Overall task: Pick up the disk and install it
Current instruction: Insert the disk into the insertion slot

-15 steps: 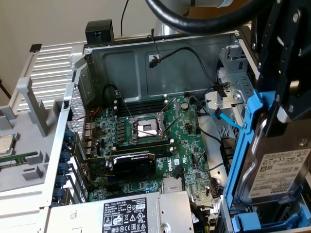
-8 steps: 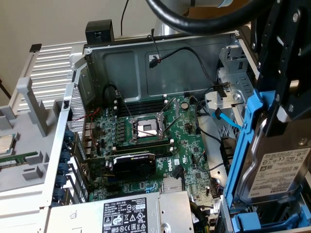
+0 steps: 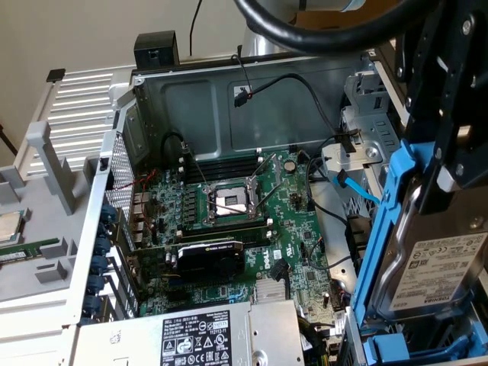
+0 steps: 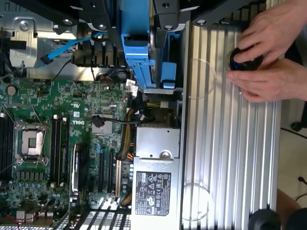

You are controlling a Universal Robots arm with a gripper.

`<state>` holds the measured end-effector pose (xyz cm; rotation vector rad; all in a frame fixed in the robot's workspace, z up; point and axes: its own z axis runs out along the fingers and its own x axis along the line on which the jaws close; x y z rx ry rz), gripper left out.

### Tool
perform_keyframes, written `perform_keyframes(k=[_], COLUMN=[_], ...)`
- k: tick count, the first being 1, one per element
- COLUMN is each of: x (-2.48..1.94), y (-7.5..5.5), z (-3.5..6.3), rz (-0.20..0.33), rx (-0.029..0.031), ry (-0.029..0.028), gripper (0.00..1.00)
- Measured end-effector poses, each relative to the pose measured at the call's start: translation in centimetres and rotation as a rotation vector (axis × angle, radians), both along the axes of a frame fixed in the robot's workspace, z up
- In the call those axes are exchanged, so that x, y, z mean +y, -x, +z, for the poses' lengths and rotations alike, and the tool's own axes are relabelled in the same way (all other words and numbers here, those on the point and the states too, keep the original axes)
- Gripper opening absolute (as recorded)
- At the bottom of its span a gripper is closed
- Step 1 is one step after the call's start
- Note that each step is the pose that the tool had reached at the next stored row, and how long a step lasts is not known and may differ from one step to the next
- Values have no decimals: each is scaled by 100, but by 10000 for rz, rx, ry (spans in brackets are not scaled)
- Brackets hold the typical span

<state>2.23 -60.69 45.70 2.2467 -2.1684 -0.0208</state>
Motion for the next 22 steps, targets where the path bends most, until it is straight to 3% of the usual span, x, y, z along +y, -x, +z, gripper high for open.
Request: perform_keyframes(k=[22], x=[6], y=[-19], z=[19], rz=[118], rx=[-6], ry=[1], gripper=[36])
